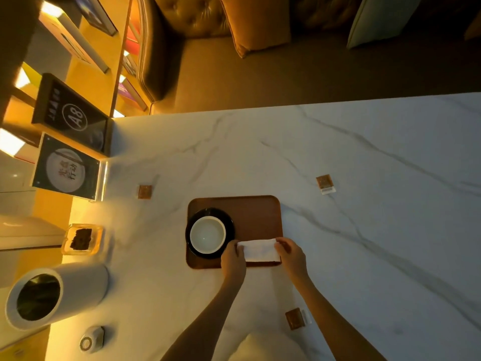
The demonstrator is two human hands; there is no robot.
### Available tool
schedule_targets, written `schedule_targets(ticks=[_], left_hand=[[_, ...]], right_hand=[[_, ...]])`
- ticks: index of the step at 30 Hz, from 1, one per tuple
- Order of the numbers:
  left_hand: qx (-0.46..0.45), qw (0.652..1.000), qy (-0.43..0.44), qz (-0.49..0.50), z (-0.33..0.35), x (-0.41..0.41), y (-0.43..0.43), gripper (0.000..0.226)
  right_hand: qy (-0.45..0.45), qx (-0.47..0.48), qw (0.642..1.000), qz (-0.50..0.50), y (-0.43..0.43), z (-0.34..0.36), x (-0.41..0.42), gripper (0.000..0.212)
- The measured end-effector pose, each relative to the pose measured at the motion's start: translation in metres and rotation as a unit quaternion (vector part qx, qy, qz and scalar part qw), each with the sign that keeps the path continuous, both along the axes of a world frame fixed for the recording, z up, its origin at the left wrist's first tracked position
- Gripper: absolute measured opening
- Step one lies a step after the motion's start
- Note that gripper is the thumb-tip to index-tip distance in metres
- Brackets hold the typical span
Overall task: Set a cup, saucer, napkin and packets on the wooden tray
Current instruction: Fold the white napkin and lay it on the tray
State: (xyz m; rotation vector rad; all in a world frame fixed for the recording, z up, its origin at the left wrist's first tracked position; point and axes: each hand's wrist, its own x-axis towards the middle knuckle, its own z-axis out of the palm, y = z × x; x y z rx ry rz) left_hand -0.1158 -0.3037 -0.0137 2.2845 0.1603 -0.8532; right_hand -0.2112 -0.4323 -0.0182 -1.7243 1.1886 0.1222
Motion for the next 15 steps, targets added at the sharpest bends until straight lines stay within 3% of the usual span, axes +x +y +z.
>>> schedule_targets(ticks=[6, 9, 12, 15], left_hand=[[-0.014, 1.000, 0.000, -0.015, 0.007, -0.008, 0.007, 0.038], [0.007, 0.997, -0.042, -0.061, 0.012, -0.017, 0.018, 0.042], [0.054, 0.970, -0.123, -0.201, 0.013, -0.028, 0.029, 0.057], [0.086, 0.926, -0.140, -0.339, 0.007, -0.037, 0.033, 0.076]], right_hand=[[-0.016, -0.011, 0.999, -0.027, -0.001, 0.002, -0.003, 0.032], [-0.012, -0.037, 0.999, -0.020, -0.001, 0.007, -0.006, 0.026], [-0.008, -0.129, 0.989, 0.069, 0.007, 0.010, -0.015, 0.029], [0.002, -0.191, 0.957, 0.217, 0.020, 0.012, -0.022, 0.043]])
